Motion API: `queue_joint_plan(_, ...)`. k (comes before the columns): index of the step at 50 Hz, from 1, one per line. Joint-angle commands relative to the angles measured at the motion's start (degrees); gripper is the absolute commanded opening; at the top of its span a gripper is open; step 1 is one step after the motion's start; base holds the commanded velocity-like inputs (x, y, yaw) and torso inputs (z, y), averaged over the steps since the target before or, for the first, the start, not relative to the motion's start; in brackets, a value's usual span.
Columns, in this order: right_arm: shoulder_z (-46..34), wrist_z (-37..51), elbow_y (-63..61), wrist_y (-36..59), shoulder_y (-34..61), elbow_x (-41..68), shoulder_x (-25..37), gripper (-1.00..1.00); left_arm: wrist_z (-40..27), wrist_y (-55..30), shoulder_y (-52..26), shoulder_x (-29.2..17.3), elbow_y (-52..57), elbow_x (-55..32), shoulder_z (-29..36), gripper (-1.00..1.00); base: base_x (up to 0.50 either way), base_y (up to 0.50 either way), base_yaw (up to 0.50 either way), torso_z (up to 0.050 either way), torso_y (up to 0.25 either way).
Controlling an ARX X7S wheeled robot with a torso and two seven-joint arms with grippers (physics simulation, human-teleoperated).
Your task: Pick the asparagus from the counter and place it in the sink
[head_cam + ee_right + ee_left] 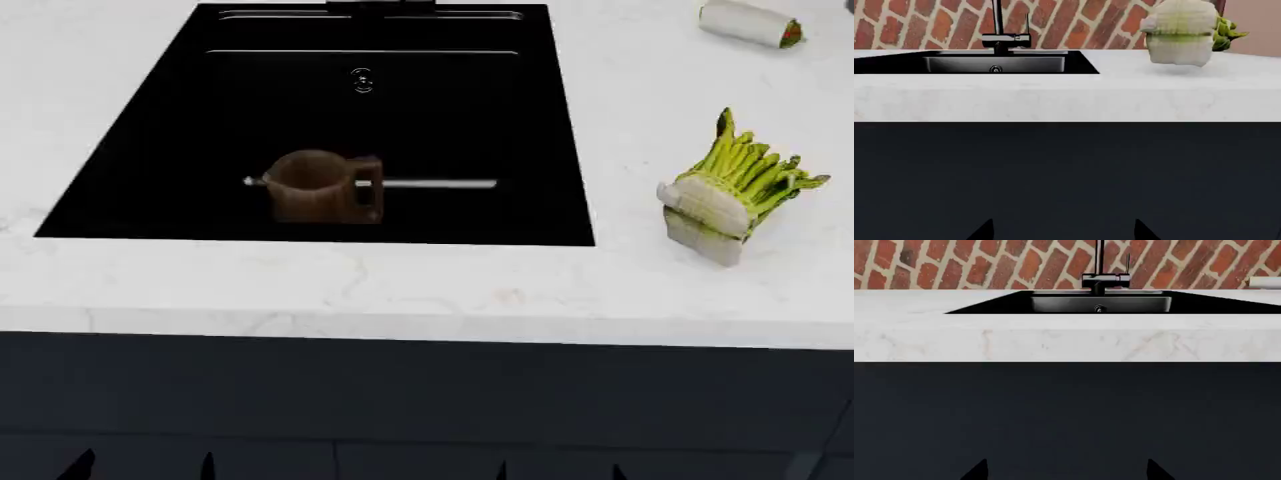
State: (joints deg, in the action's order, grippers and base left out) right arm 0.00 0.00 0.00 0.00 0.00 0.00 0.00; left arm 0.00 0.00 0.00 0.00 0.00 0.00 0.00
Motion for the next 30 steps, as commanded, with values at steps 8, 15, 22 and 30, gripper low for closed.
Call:
queue_joint_plan(8,-2.92,2.83,0.77,-1.21,0.32,2.46,1.74,1.0,-2.7,0.31,-0.54,-2.24,-0.45,-1.38,2.62,1.0,0.0,0.0,0.0,0.0,0.0)
queue_joint_plan(15,-4.13,3.99,-1.52,-0.83,-0.89,3.37,2.71,1.0,-3.89,0.4,-0.27,-3.0,0.3,-2.15,3.4,1.0,0.0,0.0,0.0,0.0,0.0)
queue_joint_plan(22,-4.75,5.26,-13.35,4.91,-2.38,3.82,4.21,1.0,-5.1,-5.68,0.97,-4.04,12.69,-1.32,5.12,1.0,0.0,0.0,0.0,0.0,0.0)
queue_joint_plan(30,-5.71,7.6,-25.2,17.5,-0.26,2.37,5.63,1.0,-6.13,-17.7,-2.7,-4.43,19.79,-1.3,6.24,1.0,0.0,0.0,0.0,0.0,0.0)
